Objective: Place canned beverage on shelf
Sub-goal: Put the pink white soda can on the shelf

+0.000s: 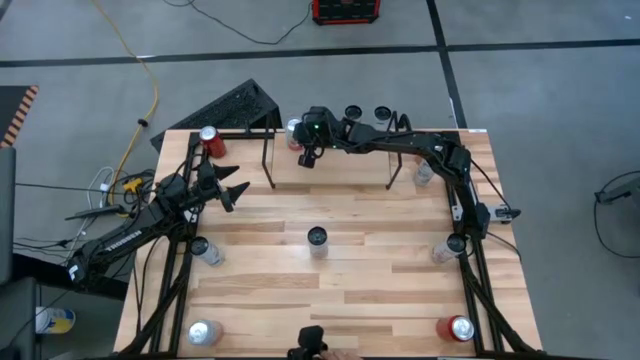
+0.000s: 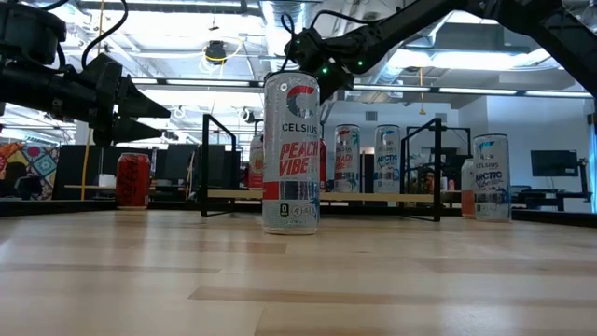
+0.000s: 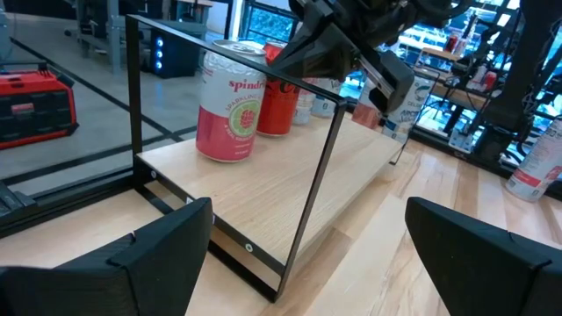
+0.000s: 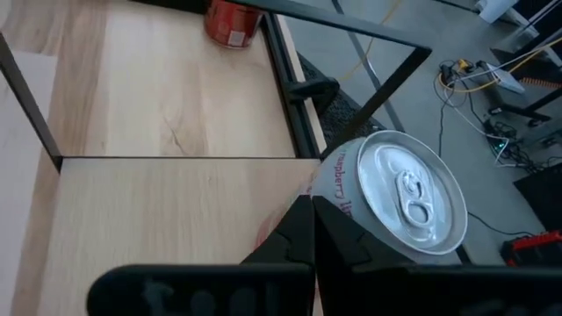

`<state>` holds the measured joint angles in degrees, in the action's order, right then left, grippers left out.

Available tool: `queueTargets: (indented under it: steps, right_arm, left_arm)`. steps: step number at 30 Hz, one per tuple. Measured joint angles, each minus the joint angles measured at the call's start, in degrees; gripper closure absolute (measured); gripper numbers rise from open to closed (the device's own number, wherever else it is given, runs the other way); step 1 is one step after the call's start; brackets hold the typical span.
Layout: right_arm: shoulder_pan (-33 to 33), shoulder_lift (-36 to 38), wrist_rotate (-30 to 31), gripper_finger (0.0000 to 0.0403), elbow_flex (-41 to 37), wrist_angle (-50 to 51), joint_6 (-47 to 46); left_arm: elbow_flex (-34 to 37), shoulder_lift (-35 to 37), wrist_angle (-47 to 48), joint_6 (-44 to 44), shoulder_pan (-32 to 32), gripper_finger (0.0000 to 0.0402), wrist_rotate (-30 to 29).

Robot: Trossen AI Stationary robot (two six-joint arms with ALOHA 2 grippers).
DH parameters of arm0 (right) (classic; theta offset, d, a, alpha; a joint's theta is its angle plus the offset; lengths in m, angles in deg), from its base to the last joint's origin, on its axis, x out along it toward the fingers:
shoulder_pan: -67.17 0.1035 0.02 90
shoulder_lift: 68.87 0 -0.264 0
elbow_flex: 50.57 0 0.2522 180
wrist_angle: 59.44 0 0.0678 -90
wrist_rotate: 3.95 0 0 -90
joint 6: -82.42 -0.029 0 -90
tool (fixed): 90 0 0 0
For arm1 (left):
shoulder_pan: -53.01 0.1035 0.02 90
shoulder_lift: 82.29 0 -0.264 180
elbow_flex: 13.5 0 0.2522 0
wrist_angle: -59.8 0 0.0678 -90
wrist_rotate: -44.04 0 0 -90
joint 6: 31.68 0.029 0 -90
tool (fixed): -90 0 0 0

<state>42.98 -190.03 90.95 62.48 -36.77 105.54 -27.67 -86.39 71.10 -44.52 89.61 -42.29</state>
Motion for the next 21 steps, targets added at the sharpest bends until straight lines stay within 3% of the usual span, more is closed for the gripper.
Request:
queueTargets:
  steps: [21]
  right_arm:
    - [0.20,0.04,0.11,0.0383,0.00,-1.31,-0.84]
  left_arm:
    - [0.00,0.00,0.02,-0.02,0.00,0.0038,-0.02]
